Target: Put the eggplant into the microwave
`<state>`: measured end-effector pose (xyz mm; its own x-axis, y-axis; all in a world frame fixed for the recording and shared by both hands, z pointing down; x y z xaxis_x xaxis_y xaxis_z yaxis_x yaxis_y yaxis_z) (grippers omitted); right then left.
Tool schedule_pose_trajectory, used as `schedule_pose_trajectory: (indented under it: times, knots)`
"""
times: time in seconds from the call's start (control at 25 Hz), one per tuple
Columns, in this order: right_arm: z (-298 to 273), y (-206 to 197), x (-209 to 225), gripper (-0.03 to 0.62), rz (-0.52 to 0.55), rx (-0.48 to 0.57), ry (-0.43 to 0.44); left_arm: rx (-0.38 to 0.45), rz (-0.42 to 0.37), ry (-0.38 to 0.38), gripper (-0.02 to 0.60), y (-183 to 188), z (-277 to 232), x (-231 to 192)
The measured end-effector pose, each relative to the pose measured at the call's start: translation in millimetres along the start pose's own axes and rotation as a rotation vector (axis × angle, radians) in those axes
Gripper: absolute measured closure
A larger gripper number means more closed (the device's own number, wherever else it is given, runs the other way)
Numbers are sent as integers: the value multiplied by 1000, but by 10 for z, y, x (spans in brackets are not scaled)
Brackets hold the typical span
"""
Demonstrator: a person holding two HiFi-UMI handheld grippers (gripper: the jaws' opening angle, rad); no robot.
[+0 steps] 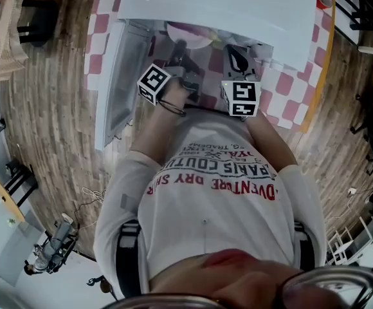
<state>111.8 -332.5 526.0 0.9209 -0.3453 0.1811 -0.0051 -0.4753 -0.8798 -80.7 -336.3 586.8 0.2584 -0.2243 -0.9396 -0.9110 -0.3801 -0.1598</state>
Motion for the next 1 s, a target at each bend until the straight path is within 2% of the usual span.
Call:
schedule_pose_trajectory:
  times: [0.68,1.0]
  knots:
    - [-225,-64,68,579,-62,-50,-25,-59,-12,22,546,65,-440,-26]
    - [-268,-50,2,579,-76,-47,-20,-126,-33,116,545,68,-506,-56]
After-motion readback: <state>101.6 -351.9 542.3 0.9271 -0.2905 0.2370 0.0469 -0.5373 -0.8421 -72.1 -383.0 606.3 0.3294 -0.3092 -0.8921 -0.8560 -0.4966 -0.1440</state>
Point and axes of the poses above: the fingertips, and each gripper's own axes: z backward along the fingers, x to its right, y out of its top, the point moved 8 cm from there along z, backward along the fingers, and after that the axes turned 10 degrees about -z, right-handed, at the moved point
